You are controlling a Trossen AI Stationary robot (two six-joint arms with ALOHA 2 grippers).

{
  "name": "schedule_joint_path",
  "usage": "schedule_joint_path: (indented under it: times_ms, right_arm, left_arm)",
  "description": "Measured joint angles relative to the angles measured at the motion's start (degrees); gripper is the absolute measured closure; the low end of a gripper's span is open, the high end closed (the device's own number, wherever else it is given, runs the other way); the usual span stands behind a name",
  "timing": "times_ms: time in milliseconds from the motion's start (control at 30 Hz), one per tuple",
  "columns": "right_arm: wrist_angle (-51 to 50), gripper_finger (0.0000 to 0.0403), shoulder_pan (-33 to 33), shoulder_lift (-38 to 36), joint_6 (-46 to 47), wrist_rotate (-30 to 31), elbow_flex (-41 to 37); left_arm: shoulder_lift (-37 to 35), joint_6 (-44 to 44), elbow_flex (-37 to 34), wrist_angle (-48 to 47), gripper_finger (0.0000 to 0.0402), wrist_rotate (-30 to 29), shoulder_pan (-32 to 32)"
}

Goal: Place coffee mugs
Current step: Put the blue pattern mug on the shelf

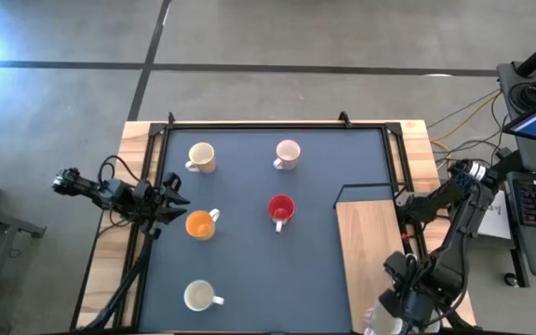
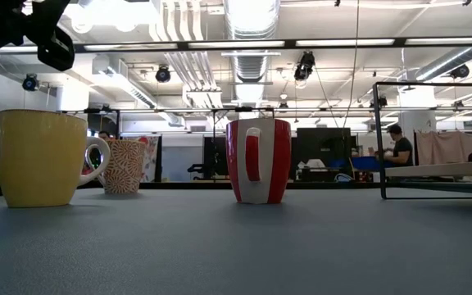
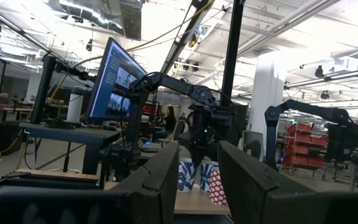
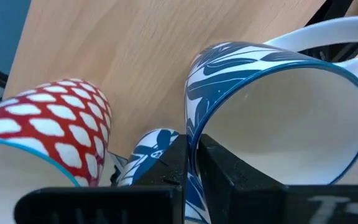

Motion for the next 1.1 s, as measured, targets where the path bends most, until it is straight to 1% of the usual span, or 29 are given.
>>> schedule_joint_path:
  times_ms: [467, 1100]
  right_arm:
    - [2.9, 0.0380, 0.0, 0.0, -2.7, -0.7, 0.1]
    - [3.8, 0.0378, 0.0, 0.0, -4.7, -0.5, -0.1]
  left_arm:
    - [0.0, 0.0, 0.0, 0.0, 0.0306, 0.0, 0.0]
    - [0.0, 0.0, 0.0, 0.0, 0.0306, 0.0, 0.0]
